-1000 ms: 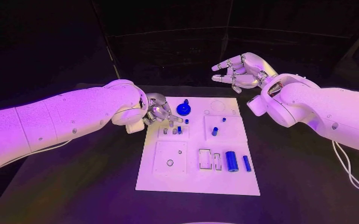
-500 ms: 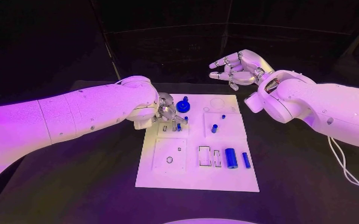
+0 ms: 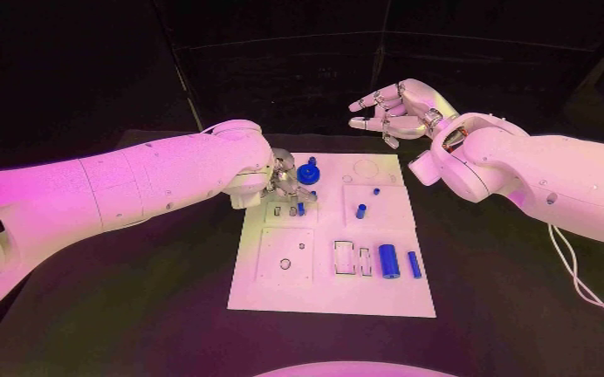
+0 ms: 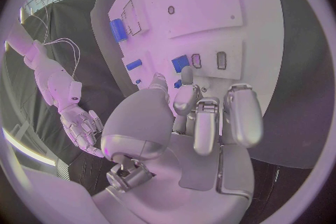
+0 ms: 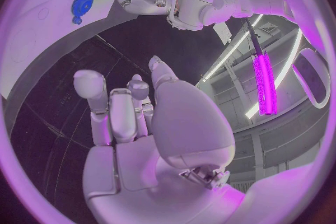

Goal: Assemble the parts on the task board

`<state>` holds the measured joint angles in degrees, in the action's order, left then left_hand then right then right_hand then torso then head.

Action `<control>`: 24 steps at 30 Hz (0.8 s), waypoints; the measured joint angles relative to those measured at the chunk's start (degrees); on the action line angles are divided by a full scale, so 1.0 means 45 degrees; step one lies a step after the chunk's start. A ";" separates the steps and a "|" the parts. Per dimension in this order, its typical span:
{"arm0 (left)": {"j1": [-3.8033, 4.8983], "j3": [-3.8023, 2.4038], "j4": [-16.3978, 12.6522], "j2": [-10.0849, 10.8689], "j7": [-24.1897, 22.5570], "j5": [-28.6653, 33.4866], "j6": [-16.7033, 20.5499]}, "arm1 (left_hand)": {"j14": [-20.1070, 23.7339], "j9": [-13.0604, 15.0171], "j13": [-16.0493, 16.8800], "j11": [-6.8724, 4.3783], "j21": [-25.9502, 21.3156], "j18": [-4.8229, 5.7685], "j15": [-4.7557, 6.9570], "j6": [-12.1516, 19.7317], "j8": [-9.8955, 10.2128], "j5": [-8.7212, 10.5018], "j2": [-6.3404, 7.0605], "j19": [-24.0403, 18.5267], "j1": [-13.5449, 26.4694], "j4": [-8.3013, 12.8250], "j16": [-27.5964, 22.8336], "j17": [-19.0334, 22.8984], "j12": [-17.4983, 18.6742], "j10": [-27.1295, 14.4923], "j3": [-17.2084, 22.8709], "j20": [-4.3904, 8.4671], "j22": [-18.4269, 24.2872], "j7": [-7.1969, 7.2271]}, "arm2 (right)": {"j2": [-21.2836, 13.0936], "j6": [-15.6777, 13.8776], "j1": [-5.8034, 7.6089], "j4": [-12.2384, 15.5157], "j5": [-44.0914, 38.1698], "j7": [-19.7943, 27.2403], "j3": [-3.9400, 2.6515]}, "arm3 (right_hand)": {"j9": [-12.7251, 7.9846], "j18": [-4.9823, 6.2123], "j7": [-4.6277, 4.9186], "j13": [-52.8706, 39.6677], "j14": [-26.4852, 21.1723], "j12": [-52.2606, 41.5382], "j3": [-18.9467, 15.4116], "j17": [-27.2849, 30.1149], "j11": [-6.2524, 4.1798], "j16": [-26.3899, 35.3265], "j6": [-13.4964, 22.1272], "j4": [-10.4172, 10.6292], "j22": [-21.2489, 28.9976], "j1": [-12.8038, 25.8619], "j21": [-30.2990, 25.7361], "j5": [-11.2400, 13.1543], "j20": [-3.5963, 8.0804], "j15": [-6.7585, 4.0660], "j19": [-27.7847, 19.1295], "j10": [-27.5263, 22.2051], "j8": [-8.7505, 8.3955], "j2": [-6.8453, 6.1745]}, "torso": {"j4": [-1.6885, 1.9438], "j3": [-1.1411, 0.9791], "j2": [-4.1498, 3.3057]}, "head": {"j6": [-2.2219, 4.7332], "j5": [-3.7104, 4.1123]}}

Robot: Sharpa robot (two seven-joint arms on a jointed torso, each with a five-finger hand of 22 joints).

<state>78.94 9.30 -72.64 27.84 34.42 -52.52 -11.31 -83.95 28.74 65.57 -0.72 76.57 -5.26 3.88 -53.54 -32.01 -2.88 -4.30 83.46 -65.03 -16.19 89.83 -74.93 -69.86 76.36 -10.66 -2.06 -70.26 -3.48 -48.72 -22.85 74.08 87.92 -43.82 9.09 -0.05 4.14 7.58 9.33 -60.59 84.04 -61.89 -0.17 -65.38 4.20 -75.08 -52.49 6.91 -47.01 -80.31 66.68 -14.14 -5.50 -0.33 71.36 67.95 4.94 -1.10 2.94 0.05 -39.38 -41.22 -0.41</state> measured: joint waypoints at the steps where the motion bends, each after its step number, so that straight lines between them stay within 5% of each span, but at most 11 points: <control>1: -0.0003 0.0000 0.0037 -0.0028 0.0012 -0.0004 -0.0017 | 0.0000 0.0010 0.0000 0.0000 0.0000 0.0001 0.0000 0.0025 0.0000 0.0000 -0.0028 0.0000 -0.0028 0.0034 0.0000 0.0000 0.0000 0.0000 -0.0034 0.0000 0.0000 0.0025 | 0.0011 0.0004 0.0000 -0.0012 -0.0002 -0.0006 0.0000 | 0.0000 0.0000 0.0000 0.0000 0.0000 0.0000 0.0000 -0.0001 0.0000 0.0000 0.0000 0.0000 0.0000 0.0000 0.0000 0.0000 0.0000 0.0000 0.0000 0.0000 0.0000 0.0000 | -0.0002 0.0000 0.0000 | -0.0018 -0.0001; 24: -0.0099 0.0001 0.0632 -0.0455 0.0208 -0.0057 -0.0369 | 0.0000 0.0405 -0.0019 0.0048 0.0049 0.0000 -0.0001 0.0208 -0.0283 0.0000 -0.0220 0.0000 -0.0366 0.0195 0.0000 0.0002 0.0054 -0.0048 -0.0121 -0.0001 -0.0082 0.0026 | 0.0188 0.0168 0.0000 -0.0202 -0.0085 -0.0206 0.0002 | -0.0003 0.0000 0.0000 -0.0012 0.0000 0.0000 -0.0035 -0.0058 0.0000 0.0000 0.0000 -0.0035 -0.0002 0.0000 -0.0065 -0.0084 -0.0002 0.0001 0.0000 0.0001 0.0000 0.0000 | -0.0046 0.0002 -0.0012 | -0.0156 0.0046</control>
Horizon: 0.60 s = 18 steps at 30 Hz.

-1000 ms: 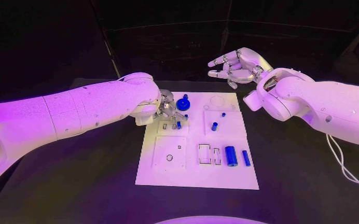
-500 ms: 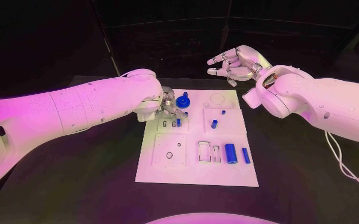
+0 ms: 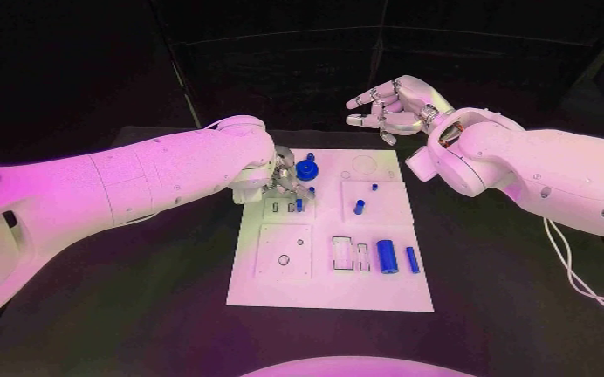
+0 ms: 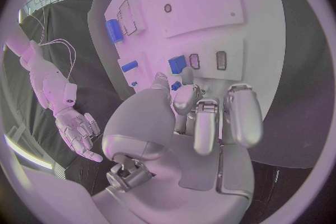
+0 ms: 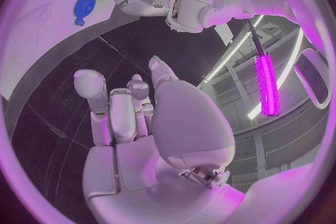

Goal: Assemble the parts on the task board

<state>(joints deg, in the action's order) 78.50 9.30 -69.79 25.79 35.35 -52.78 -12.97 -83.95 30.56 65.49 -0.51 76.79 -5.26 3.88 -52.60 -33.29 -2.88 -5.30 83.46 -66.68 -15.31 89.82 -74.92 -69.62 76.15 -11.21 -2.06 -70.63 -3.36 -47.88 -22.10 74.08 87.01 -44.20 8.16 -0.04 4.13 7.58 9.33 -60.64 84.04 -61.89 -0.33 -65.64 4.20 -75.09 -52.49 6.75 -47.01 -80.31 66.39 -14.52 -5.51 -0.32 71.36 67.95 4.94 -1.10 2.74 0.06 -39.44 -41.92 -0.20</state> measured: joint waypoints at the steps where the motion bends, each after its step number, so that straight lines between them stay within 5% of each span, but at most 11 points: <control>1: -0.0002 0.0000 0.0009 -0.0010 0.0005 -0.0001 -0.0024 | 0.0000 0.0009 0.0001 -0.0011 0.0000 0.0000 0.0000 0.0001 -0.0001 0.0000 0.0000 0.0000 0.0000 0.0000 0.0000 0.0000 0.0000 -0.0010 0.0000 0.0000 0.0000 0.0000 | 0.0006 0.0007 0.0000 0.0000 -0.0009 -0.0008 0.0000 | 0.0000 0.0000 0.0000 0.0000 0.0000 0.0000 0.0000 0.0000 0.0000 0.0000 0.0000 0.0000 0.0000 0.0000 0.0000 0.0000 0.0000 0.0000 0.0000 0.0000 0.0000 0.0000 | 0.0001 0.0000 0.0000 | -0.0004 0.0000; 3: -0.0002 0.0000 0.0019 -0.0021 0.0013 -0.0002 -0.0066 | 0.0000 0.0051 0.0000 -0.0045 0.0000 0.0191 0.0000 0.0000 -0.0001 0.0000 0.0000 0.0000 0.0000 0.0000 0.0000 0.0000 0.0000 -0.0045 0.0000 0.0000 -0.0016 0.0000 | 0.0014 0.0016 0.0000 0.0000 -0.0020 -0.0020 0.0000 | 0.0000 -0.0001 0.0000 0.0000 0.0000 0.0000 0.0000 0.0001 0.0000 0.0000 0.0000 0.0000 0.0000 0.0000 0.0000 0.0000 0.0000 0.0000 0.0000 0.0000 0.0000 0.0000 | 0.0001 0.0000 0.0000 | -0.0015 -0.0001; 18: -0.0031 0.0001 0.0081 -0.0079 0.0057 -0.0010 -0.0353 | 0.0000 0.0272 0.0010 -0.0045 0.0000 0.0196 -0.0001 0.0091 -0.0055 0.0000 -0.0090 0.0000 -0.0332 0.0250 0.0000 0.0001 0.0000 -0.0045 0.0109 -0.0001 -0.0044 -0.0003 | 0.0093 0.0076 0.0000 0.0040 -0.0097 -0.0069 0.0001 | -0.0002 -0.0001 0.0000 0.0001 0.0000 0.0000 0.0000 0.0003 0.0000 0.0000 0.0000 0.0000 -0.0001 0.0000 0.0000 0.0000 0.0000 0.0000 0.0000 0.0000 0.0000 0.0000 | 0.0006 0.0006 0.0000 | -0.0048 0.0020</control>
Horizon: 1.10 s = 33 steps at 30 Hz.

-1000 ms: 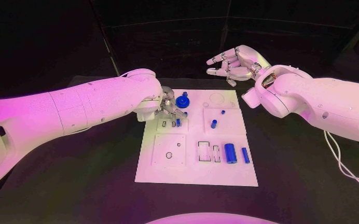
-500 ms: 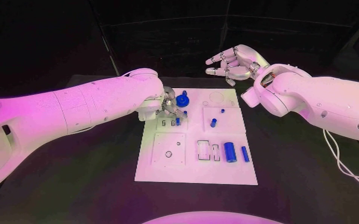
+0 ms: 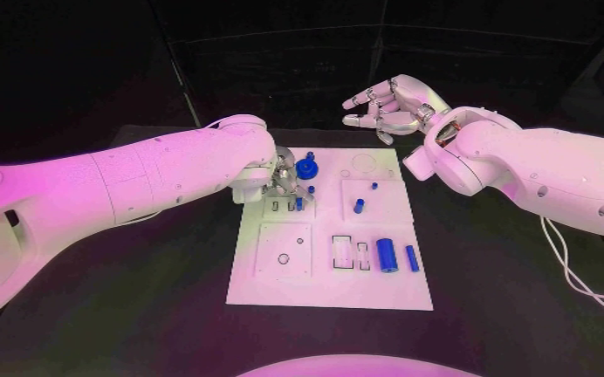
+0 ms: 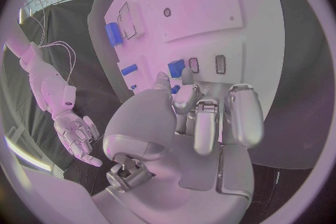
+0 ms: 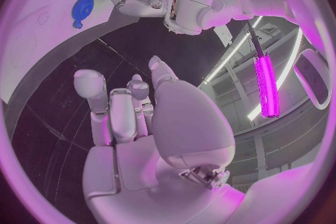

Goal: Assemble the parts on the task board

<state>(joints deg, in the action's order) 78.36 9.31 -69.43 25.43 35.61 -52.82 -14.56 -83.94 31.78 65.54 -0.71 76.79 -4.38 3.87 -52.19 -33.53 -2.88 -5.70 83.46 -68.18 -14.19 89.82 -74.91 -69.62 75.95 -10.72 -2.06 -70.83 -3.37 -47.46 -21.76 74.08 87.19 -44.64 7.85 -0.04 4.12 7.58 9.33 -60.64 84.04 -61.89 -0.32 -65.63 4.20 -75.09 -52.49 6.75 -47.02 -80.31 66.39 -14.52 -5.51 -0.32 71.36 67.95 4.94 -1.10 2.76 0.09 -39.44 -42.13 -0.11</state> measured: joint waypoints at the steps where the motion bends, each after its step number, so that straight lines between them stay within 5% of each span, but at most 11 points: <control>1: -0.0001 0.0000 0.0001 0.0000 0.0003 0.0000 -0.0021 | 0.0000 0.0017 0.0000 0.0000 0.0000 0.0000 0.0000 0.0000 -0.0052 0.0000 -0.0005 0.0000 -0.0100 0.0036 0.0000 0.0000 0.0000 0.0000 -0.0012 0.0000 -0.0009 0.0000 | 0.0005 0.0004 0.0000 -0.0008 -0.0004 -0.0001 0.0000 | 0.0000 0.0000 0.0000 0.0000 0.0000 0.0000 0.0000 0.0000 0.0000 0.0000 0.0000 0.0000 0.0000 0.0000 0.0000 0.0000 0.0000 0.0000 0.0000 0.0000 0.0000 0.0000 | 0.0000 0.0000 0.0000 | -0.0002 0.0001; 23: -0.0009 0.0000 -0.0011 -0.0014 0.0026 -0.0006 -0.0297 | 0.0000 0.0230 0.0065 0.0000 0.0098 -0.0001 0.0000 0.0090 -0.0099 0.0000 -0.0091 0.0000 -0.0400 0.0378 0.0000 0.0001 0.0000 0.0000 0.0133 0.0000 -0.0146 0.0000 | 0.0098 0.0027 0.0000 -0.0159 -0.0038 -0.0025 0.0001 | -0.0001 -0.0001 0.0000 0.0001 0.0000 0.0000 -0.0033 0.0043 0.0000 0.0000 0.0000 0.0034 0.0071 0.0000 -0.0034 -0.0287 0.0000 0.0000 0.0000 0.0001 0.0052 0.0000 | 0.0002 -0.0004 -0.0012 | 0.0011 -0.0001; 33: 0.0010 -0.0022 -0.0067 0.0005 0.0025 -0.0001 -0.0310 | 0.0013 0.0367 0.0092 -0.0097 0.0098 0.0001 0.0171 0.0369 -0.0021 0.0013 -0.0588 -0.0087 -0.2161 0.1824 0.0000 0.0001 0.0000 -0.0043 0.1751 0.0085 -0.0189 0.0139 | 0.0144 0.0046 -0.0001 -0.0230 -0.0041 -0.0029 0.0001 | -0.0002 0.0000 0.0000 0.0011 0.0000 0.0000 -0.0033 0.0047 0.0000 0.0047 0.0000 0.0034 0.0088 -0.0051 -0.0071 -0.0554 0.0046 0.0000 0.0046 0.0000 0.0082 0.0051 | 0.0010 -0.0004 -0.0009 | 0.0015 -0.0010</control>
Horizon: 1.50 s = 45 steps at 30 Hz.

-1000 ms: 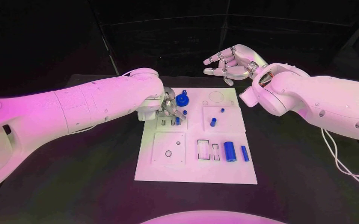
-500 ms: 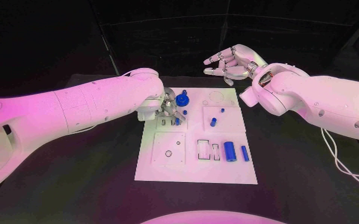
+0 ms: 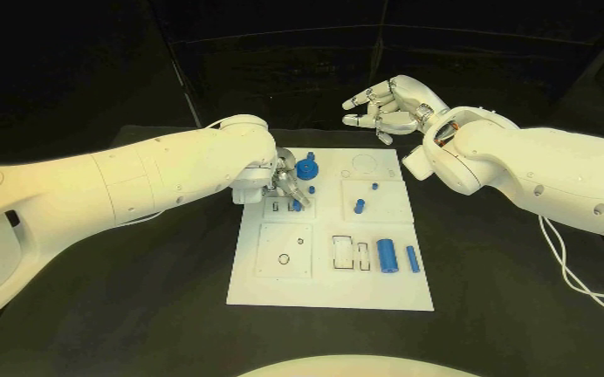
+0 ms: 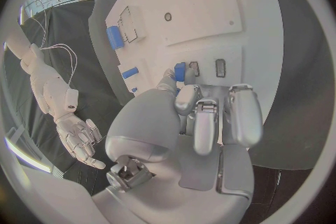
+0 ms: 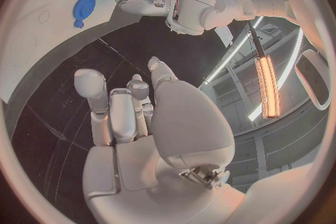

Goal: Assemble the parts on the task board

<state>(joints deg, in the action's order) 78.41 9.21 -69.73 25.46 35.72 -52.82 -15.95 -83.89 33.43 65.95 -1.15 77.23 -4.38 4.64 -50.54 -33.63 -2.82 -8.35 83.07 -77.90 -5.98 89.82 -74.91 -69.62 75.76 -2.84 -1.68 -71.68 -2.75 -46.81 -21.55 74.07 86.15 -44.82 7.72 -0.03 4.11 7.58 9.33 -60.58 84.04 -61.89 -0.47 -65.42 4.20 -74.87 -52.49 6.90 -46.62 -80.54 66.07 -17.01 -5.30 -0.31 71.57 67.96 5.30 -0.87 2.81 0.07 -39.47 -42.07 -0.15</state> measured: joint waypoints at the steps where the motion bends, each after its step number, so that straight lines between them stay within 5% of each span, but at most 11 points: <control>1: 0.0001 0.0000 -0.0015 0.0010 -0.0002 0.0004 0.0003 | -0.0020 0.0000 0.0002 -0.0005 0.0000 -0.0001 0.0020 0.0043 0.0041 0.0001 -0.0011 -0.0006 -0.0133 0.0011 0.0000 0.0000 0.0000 0.0005 0.0060 0.0006 0.0000 -0.0001 | 0.0004 0.0001 0.0000 -0.0006 0.0000 0.0000 0.0000 | 0.0000 0.0000 0.0000 0.0000 0.0000 0.0000 0.0000 0.0000 0.0000 0.0000 0.0000 0.0000 0.0000 0.0000 0.0000 0.0000 0.0000 0.0000 0.0000 0.0000 0.0000 0.0000 | 0.0000 0.0001 0.0000 | 0.0000 0.0000; 8: -0.0013 0.0006 -0.0245 0.0154 -0.0043 0.0052 0.0090 | -0.0036 0.0003 -0.0116 -0.0065 0.0000 -0.0002 0.0036 0.0097 0.0177 0.0029 0.0082 -0.0006 -0.0653 -0.0508 0.0000 0.0000 0.0089 -0.0026 0.0581 0.0006 -0.0040 -0.0049 | 0.0041 0.0006 0.0000 -0.0059 -0.0002 -0.0001 0.0000 | -0.0001 -0.0001 0.0000 0.0000 0.0000 0.0000 0.0000 -0.0001 0.0000 0.0000 0.0000 0.0000 0.0000 0.0000 0.0000 0.0000 0.0000 0.0000 0.0000 0.0000 0.0000 0.0000 | 0.0000 0.0004 -0.0004 | -0.0016 -0.0005; 12: -0.0035 0.0015 -0.0417 0.0303 -0.0074 0.0074 0.0224 | -0.0037 0.0254 -0.0122 -0.0059 0.0000 -0.0001 0.0037 0.0115 0.0178 0.0029 0.0828 -0.0006 0.0046 -0.0785 0.0000 0.0000 0.0147 -0.0018 0.2026 0.0006 -0.0077 -0.0067 | 0.0052 0.0010 0.0000 -0.0106 -0.0004 0.0000 0.0000 | 0.0000 0.0000 0.0000 0.0020 0.0000 0.0000 -0.0037 0.0026 0.0000 0.0000 0.0000 0.0037 0.0015 0.0000 0.0000 -0.0073 -0.0001 0.0000 0.0000 0.0000 0.0000 0.0000 | 0.0006 0.0004 -0.0005 | -0.0032 -0.0005; 14: -0.0042 0.0020 -0.0503 0.0386 -0.0094 0.0096 0.0330 | -0.0037 0.0435 -0.0119 -0.0019 0.0000 0.0000 0.0037 0.0115 0.0179 0.0029 0.1235 -0.0006 0.0587 -0.0568 0.0000 0.0000 0.0147 0.0023 0.3057 0.0006 -0.0106 -0.0067 | 0.0054 0.0011 0.0000 -0.0139 -0.0004 0.0000 0.0000 | 0.0000 0.0000 0.0000 0.0020 0.0000 0.0000 -0.0037 0.0027 0.0000 0.0000 0.0000 0.0037 0.0015 0.0000 0.0000 -0.0073 -0.0001 0.0000 0.0000 0.0000 0.0000 0.0000 | 0.0013 0.0004 -0.0005 | -0.0029 -0.0011; 15: -0.0043 0.0021 -0.0545 0.0428 -0.0104 0.0113 0.0383 | -0.0037 0.0545 -0.0112 -0.0025 0.0000 -0.0001 0.0037 0.0115 0.0179 0.0030 0.1415 -0.0006 0.0900 -0.0104 0.0000 0.0000 0.0147 0.0029 0.3965 0.0006 -0.0113 -0.0068 | 0.0054 0.0012 0.0000 -0.0154 -0.0004 0.0001 0.0000 | 0.0000 -0.0001 0.0000 0.0019 0.0000 0.0000 -0.0037 0.0026 0.0000 0.0000 0.0000 0.0037 0.0015 0.0000 0.0000 -0.0073 -0.0001 0.0000 0.0000 0.0000 0.0000 0.0000 | 0.0016 0.0004 -0.0005 | -0.0027 -0.0020; 20: -0.0044 0.0020 -0.0938 0.0782 -0.0186 0.0236 0.0761 | -0.0038 0.0853 -0.0105 -0.0025 0.0000 -0.0001 0.0037 0.0113 0.0069 0.0032 0.1931 -0.0006 0.1618 0.0014 0.0000 0.0000 0.0147 0.0120 0.5307 0.0006 -0.0146 -0.0070 | 0.0030 0.0016 -0.0001 -0.0238 -0.0005 0.0003 0.0000 | 0.0000 0.0000 0.0000 0.0043 0.0000 0.0000 -0.0037 0.0060 0.0000 0.0048 0.0000 0.0037 0.0050 0.0000 -0.0047 -0.0073 0.0000 0.0000 -0.0001 0.0000 0.0000 0.0000 | 0.0032 0.0002 -0.0005 | -0.0013 -0.0070; 34: -0.0208 0.0018 -0.2296 0.1917 -0.0554 0.0250 0.2927 | -0.0037 0.1101 -0.0057 -0.0020 0.0000 -0.0001 0.0036 0.0110 -0.0024 0.0036 0.2142 -0.0006 0.1953 0.0017 0.0000 0.0001 0.0087 0.0207 0.5927 0.0006 -0.0268 -0.0077 | -0.0021 0.0037 -0.0001 -0.0398 -0.0006 0.0002 0.0002 | -0.0001 -0.0001 0.0000 0.0041 0.0000 0.0000 -0.0036 0.0060 0.0000 0.0047 0.0000 0.0037 0.0049 0.0000 -0.0047 -0.0072 -0.0001 0.0000 -0.0001 0.0000 0.0000 0.0000 | 0.0074 -0.0002 0.0006 | 0.0021 -0.0131; 45: -0.0548 0.0031 -0.2418 0.1999 -0.0554 -0.0263 0.3836 | -0.0038 0.1100 -0.0099 -0.0019 0.0050 -0.0002 0.0036 0.0072 -0.0024 0.0039 0.2243 -0.0006 0.2054 0.0154 0.0000 0.0001 0.0087 0.0206 0.6064 0.0006 -0.0295 -0.0047 | -0.0033 0.0061 -0.0001 -0.0448 -0.0014 0.0002 0.0002 | -0.0001 0.0000 0.0000 0.0040 0.0000 0.0000 -0.0036 0.0071 0.0000 0.0047 0.0000 0.0037 0.0048 0.0001 -0.0047 -0.0072 -0.0001 0.0000 -0.0001 0.0000 0.0000 -0.0001 | 0.0121 -0.0005 0.0020 | -0.0031 -0.0162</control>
<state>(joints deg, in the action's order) 75.94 9.34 -80.61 34.45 33.22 -54.00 1.31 -84.06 38.38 65.50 -1.23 77.45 -4.38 4.80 -50.21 -33.74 -2.64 1.74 83.04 -68.66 -5.29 89.82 -74.91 -69.23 76.68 24.45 -1.65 -73.00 -2.96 -46.96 -21.28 74.07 84.14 -44.89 7.73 -0.02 4.11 7.58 9.33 -60.41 84.04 -61.89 -0.64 -65.10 4.20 -74.66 -52.49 7.07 -46.40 -80.53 65.85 -17.34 -5.31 -0.31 71.56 67.96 5.30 -0.88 3.35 0.05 -39.39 -42.20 -0.88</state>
